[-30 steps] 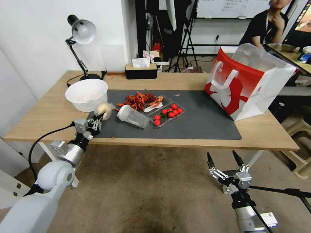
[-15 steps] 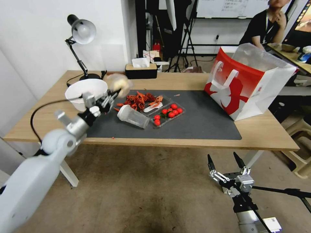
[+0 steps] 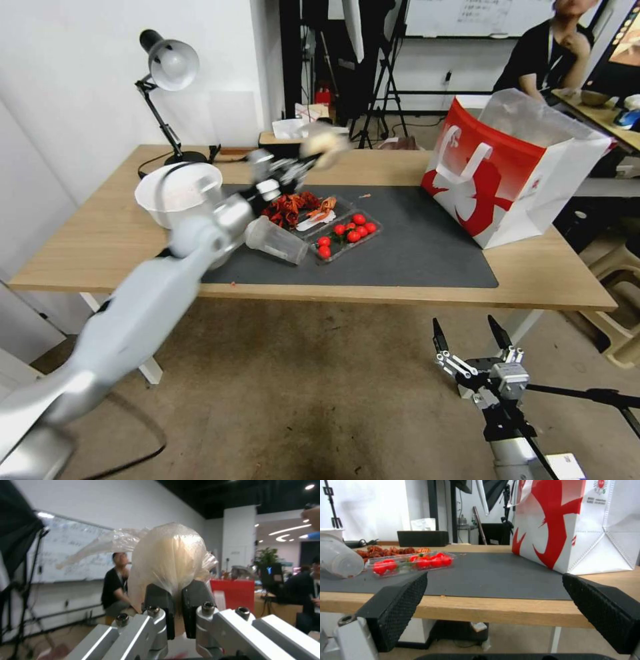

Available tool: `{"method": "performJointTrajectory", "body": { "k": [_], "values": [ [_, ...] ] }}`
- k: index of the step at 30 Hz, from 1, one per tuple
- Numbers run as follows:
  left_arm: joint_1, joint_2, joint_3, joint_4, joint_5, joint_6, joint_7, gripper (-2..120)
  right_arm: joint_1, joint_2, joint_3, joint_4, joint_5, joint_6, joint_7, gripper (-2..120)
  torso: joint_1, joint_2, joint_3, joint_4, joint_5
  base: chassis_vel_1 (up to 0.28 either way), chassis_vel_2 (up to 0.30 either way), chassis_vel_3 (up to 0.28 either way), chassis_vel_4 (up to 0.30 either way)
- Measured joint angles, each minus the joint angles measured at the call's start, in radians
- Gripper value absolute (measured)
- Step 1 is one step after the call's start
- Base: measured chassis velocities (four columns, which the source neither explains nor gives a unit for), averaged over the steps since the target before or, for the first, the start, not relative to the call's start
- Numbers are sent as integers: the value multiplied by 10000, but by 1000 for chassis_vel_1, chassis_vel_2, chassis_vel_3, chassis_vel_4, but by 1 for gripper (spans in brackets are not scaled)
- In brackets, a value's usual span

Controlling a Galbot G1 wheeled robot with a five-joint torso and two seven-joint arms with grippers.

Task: Pick up the trash from the table and place it into the takeout bag.

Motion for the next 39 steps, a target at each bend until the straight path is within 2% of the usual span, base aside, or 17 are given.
{"method": "performJointTrajectory", "body": {
  "k": [4,5,8,9,13,14,17,18,22,26,30,39],
  "values": [
    [-1402,-1141,618,1287,155,-88,121,5,-143,172,77,112,-137,-1,8,100,0,0,-1,4,0,0,0,0,0],
    [-1402,-1141,618,1287,155,-88,121,5,-143,172,77,112,-137,-1,8,100,0,0,-1,4,0,0,0,0,0],
    [-2121,-1867,1047,2252,246,-196,227,5,-269,310,113,126,-190,111,9,100,0,0,0,8,-5,0,0,0,0],
    [-2121,-1867,1047,2252,246,-196,227,5,-269,310,113,126,-190,111,9,100,0,0,0,8,-5,0,0,0,0],
    [-2844,-2729,1621,3456,335,-384,325,5,-341,402,133,29,-207,285,9,100,0,1,-1,4,-3,0,0,0,0],
    [-2844,-2729,1621,3456,335,-384,325,5,-341,402,133,29,-207,285,9,100,0,1,-1,4,-3,0,0,0,0],
    [-3355,-3259,2208,4280,349,-529,316,5,-326,398,129,-41,-207,339,10,100,-1,1,-1,8,-3,0,0,0,0],
    [-3355,-3259,2208,4280,349,-529,316,5,-326,398,129,-41,-207,339,10,100,-1,1,-1,8,-3,0,0,0,0],
    [-4056,-4005,2932,5163,313,-724,165,5,-342,420,123,-86,-207,450,10,100,-1,1,-1,4,-3,0,0,0,0],
    [-4539,-4284,3270,5732,287,-889,-57,5,-387,422,126,-87,-200,530,11,100,-2,1,-2,2,-3,0,0,0,0],
    [-4919,-4283,3517,6255,300,-1124,-289,5,-424,416,141,-86,-192,632,10,100,-2,1,-2,10,-6,0,0,0,0],
    [-5451,-4243,4435,7063,478,-1644,-549,5,-477,391,160,-130,-151,806,4,100,-1,1,-1,9,-7,0,0,0,0]
  ]
}}
